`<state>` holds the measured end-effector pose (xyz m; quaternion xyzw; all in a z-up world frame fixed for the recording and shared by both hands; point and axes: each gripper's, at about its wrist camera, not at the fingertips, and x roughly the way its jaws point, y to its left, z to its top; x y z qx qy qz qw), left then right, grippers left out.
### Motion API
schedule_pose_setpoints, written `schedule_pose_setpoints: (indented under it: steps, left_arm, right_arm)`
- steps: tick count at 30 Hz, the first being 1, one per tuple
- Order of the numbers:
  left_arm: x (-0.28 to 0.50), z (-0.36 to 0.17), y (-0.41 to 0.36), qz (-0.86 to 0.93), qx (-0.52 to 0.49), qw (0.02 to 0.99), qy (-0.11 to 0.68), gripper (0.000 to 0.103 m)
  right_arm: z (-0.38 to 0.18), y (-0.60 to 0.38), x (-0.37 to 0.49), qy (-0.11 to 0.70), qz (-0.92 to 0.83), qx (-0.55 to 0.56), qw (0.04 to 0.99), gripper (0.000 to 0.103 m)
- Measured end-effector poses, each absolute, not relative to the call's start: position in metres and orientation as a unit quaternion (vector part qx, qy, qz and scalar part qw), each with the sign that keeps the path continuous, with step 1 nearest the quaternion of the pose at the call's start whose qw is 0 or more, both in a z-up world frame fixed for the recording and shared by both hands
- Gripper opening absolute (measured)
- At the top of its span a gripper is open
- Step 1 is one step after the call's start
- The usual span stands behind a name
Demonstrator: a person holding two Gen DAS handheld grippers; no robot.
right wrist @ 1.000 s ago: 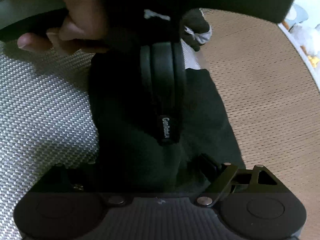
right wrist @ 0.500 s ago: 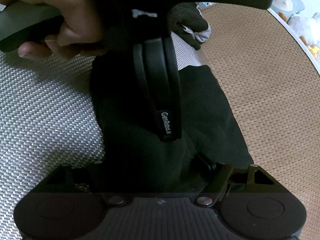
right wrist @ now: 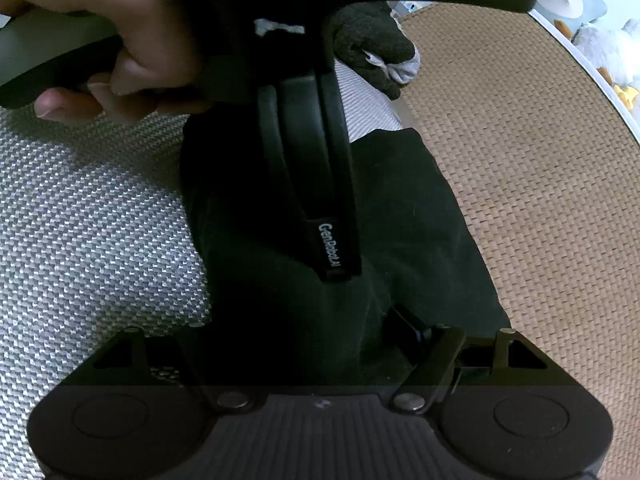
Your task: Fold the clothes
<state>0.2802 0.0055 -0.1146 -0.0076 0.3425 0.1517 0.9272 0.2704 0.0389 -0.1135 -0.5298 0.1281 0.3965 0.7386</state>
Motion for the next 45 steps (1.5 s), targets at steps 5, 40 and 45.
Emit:
schedule_pose_setpoints:
  steps: [5, 40, 45]
  left_arm:
    - [0.282, -0.113, 0.004, 0.158, -0.004, 0.924, 0.347, 0.058]
    - [0.279, -0.113, 0.006, 0.157, -0.003, 0.925, 0.346, 0.058]
    - [0.279, -0.114, 0.005, 0.158, -0.002, 0.925, 0.345, 0.058]
  right_arm:
    - [-0.118, 0.029, 0.263, 0.130, 0.399, -0.526, 0.740, 0.077]
    - [-0.135, -0.010, 0.220, 0.138, 0.398, -0.500, 0.757, 0.077]
    - [-0.133, -0.007, 0.225, 0.138, 0.397, -0.500, 0.758, 0.077]
